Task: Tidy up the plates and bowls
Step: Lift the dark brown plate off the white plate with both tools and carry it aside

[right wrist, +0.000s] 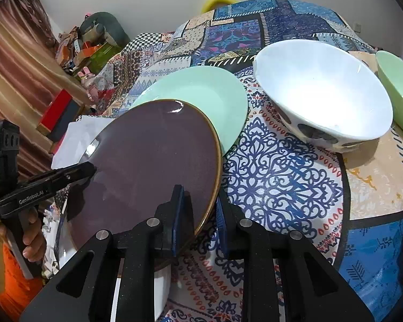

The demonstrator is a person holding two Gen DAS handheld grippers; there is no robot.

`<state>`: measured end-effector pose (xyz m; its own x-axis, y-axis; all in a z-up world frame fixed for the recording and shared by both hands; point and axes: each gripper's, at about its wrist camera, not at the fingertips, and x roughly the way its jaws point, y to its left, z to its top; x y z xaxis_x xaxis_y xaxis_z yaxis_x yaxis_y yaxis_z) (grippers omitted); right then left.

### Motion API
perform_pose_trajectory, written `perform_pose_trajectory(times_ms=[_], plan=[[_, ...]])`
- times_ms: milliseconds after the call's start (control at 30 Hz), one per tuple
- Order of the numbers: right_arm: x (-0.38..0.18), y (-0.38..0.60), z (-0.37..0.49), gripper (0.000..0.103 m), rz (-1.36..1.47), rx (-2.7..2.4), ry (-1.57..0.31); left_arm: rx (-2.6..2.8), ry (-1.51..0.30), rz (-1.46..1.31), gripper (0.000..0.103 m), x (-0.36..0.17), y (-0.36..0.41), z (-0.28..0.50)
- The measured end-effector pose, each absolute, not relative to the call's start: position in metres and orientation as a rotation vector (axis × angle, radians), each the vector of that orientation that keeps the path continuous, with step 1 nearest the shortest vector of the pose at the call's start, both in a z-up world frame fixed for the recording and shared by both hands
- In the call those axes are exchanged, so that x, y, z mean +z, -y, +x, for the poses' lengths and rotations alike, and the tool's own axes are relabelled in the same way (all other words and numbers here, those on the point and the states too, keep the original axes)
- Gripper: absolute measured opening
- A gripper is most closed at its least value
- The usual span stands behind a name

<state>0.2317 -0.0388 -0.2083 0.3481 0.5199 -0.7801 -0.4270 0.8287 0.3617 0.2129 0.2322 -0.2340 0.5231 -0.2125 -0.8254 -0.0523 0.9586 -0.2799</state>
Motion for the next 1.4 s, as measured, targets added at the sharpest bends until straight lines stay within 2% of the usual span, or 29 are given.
perform_pose_trajectory(times_ms=[467, 1400], plan=[[-0.197, 0.056, 0.22, 0.02, 0.094, 0.608, -1.013, -0.109, -1.007, -0.276, 0.021, -0.22, -0.212, 0.194], [-0.15, 0.122, 0.165, 0.02, 0.109, 0.575, -0.915, -0.166, -0.951, -0.236, 0.021, -0.154, -0.13, 0.13]])
